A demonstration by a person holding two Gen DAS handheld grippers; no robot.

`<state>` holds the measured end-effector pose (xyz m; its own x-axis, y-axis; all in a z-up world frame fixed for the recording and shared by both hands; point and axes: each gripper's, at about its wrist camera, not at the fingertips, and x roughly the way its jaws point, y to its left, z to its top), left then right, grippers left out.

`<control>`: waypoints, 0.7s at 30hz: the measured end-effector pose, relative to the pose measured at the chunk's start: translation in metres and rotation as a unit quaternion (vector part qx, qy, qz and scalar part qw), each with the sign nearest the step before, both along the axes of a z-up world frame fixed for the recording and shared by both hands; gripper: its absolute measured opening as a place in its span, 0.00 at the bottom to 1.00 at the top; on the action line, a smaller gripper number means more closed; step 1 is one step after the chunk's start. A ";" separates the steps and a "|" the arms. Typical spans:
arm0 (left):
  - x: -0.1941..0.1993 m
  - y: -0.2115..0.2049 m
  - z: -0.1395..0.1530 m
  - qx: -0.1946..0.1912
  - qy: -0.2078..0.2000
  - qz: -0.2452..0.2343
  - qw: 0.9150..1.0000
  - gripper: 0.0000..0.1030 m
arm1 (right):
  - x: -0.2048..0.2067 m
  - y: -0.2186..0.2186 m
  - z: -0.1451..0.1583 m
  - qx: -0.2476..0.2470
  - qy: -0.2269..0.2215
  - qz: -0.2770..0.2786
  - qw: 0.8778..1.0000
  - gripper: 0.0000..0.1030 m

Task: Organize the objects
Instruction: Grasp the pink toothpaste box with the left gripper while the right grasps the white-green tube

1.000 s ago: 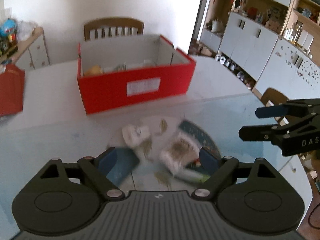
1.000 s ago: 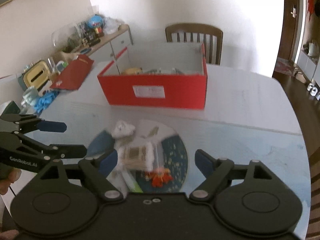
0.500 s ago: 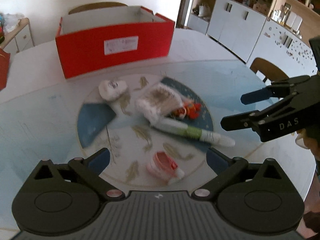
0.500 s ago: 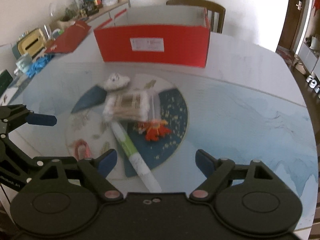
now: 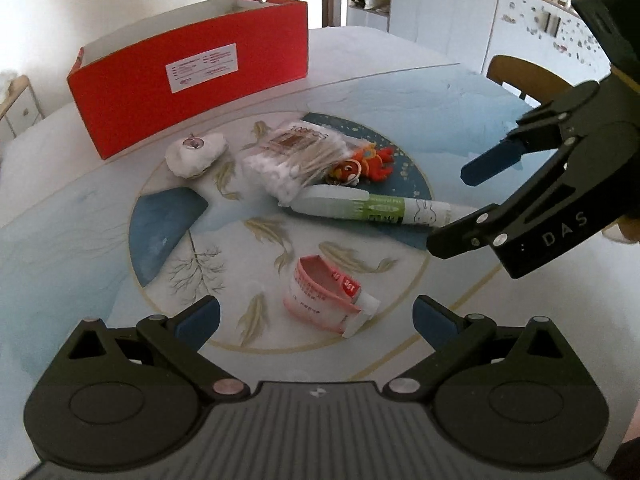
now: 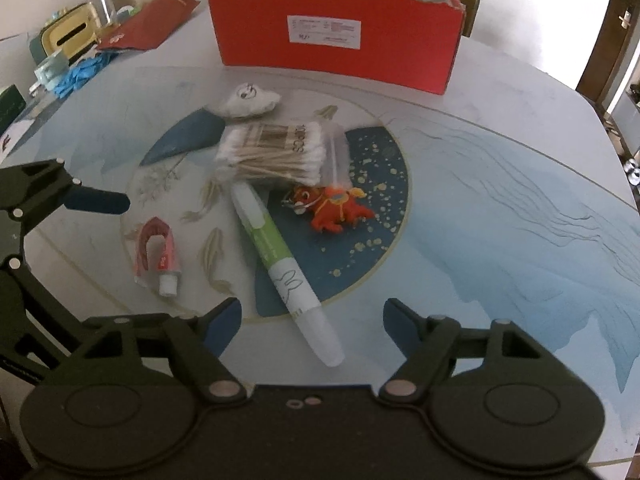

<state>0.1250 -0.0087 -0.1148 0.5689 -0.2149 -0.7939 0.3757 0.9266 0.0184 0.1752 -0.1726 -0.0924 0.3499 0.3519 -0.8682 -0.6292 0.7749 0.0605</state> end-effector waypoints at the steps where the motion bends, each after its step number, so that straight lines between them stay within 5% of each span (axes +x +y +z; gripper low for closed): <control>1: 0.000 0.000 -0.001 0.002 -0.001 -0.003 1.000 1.00 | 0.000 0.001 -0.002 -0.003 0.001 0.002 1.000 0.74; 12: 0.000 -0.004 -0.006 0.019 -0.027 -0.024 0.999 0.98 | -0.002 0.012 -0.006 -0.016 -0.010 0.021 1.000 0.62; 16: -0.002 -0.004 -0.005 0.013 -0.029 -0.034 0.999 0.78 | -0.002 0.017 -0.005 -0.017 -0.015 0.033 0.999 0.52; 18: -0.003 -0.005 -0.003 0.008 -0.029 -0.039 0.999 0.60 | -0.003 0.020 -0.004 -0.015 -0.015 0.040 0.999 0.47; 21: -0.003 -0.007 -0.001 0.010 -0.029 -0.046 0.998 0.51 | -0.005 0.024 -0.004 -0.015 -0.018 0.052 0.998 0.41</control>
<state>0.1215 -0.0155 -0.1160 0.5927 -0.2520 -0.7650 0.4567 0.8875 0.0614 0.1704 -0.1484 -0.0960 0.3438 0.3619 -0.8665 -0.7074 0.7067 0.0145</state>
